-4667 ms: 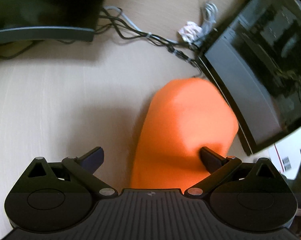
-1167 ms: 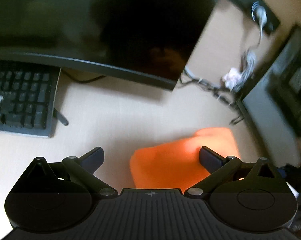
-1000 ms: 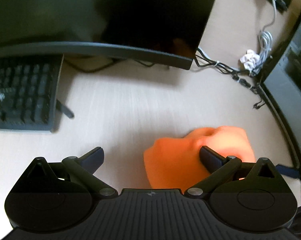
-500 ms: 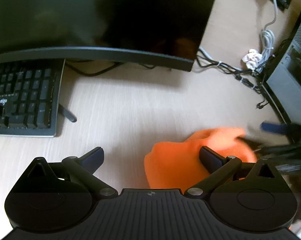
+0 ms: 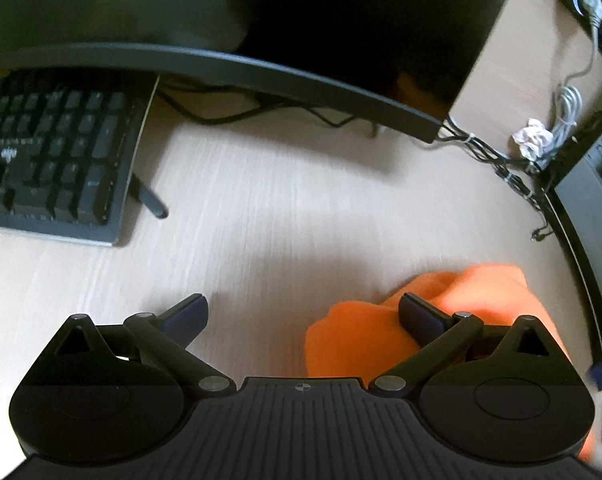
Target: Fold clothes
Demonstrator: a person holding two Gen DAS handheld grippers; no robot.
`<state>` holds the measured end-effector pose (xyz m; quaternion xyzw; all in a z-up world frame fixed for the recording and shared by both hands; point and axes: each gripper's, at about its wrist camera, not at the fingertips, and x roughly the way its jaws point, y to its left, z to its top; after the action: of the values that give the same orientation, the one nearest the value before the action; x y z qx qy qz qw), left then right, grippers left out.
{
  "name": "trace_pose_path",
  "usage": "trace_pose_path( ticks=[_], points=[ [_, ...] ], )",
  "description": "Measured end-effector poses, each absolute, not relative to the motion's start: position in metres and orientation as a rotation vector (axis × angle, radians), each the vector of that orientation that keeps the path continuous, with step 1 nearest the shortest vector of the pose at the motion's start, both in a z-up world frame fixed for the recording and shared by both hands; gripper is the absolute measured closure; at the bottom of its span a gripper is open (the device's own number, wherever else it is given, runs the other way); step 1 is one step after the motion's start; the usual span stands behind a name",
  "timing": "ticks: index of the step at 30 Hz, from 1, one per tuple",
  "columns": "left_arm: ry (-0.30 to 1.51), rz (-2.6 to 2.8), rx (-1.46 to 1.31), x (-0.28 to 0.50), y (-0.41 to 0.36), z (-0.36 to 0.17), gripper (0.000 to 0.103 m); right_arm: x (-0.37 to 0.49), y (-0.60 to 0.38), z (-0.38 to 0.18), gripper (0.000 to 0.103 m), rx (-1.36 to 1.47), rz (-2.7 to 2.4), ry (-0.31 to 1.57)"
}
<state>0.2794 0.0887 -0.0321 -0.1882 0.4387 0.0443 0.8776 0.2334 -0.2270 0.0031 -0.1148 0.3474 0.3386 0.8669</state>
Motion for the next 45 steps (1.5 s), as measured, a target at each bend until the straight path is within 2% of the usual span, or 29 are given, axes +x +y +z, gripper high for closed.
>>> trace_pose_path(
  ticks=[6, 13, 24, 27, 30, 34, 37, 40, 45],
  points=[
    [0.871, 0.026, -0.483, 0.233, 0.101, -0.003, 0.000, 0.234, -0.222, -0.013, 0.007, -0.377, 0.608, 0.721],
    [0.934, -0.098, -0.458, 0.187, 0.086, -0.019, 0.000, 0.251, -0.203, -0.027, 0.004, -0.331, 0.600, 0.760],
    [0.836, 0.298, -0.419, 0.176, 0.188, -0.002, 0.000, 0.279, -0.057, -0.036, 0.001, -0.342, 0.743, 0.705],
    [0.827, 0.301, -0.392, 0.175, 0.193, 0.006, 0.000, 0.275, -0.052, -0.034, 0.001, -0.382, 0.735, 0.656],
    [0.738, 0.192, -0.413, 0.174, 0.192, 0.027, 0.000, 0.271, -0.073, -0.018, 0.001, -0.331, 0.741, 0.615],
    [0.693, -0.010, -0.484, 0.198, 0.185, 0.046, 0.000, 0.255, -0.098, 0.006, 0.001, -0.243, 0.849, 0.549],
    [0.744, -0.068, -0.506, 0.236, 0.174, 0.043, 0.000, 0.238, -0.079, -0.005, 0.001, -0.311, 0.936, 0.525],
    [0.847, 0.028, -0.386, 0.275, 0.157, 0.024, 0.000, 0.227, -0.056, -0.032, 0.001, -0.425, 0.912, 0.478],
    [0.869, 0.147, -0.288, 0.288, 0.143, 0.014, 0.000, 0.247, -0.066, -0.033, 0.001, -0.346, 0.942, 0.504]
  ],
)
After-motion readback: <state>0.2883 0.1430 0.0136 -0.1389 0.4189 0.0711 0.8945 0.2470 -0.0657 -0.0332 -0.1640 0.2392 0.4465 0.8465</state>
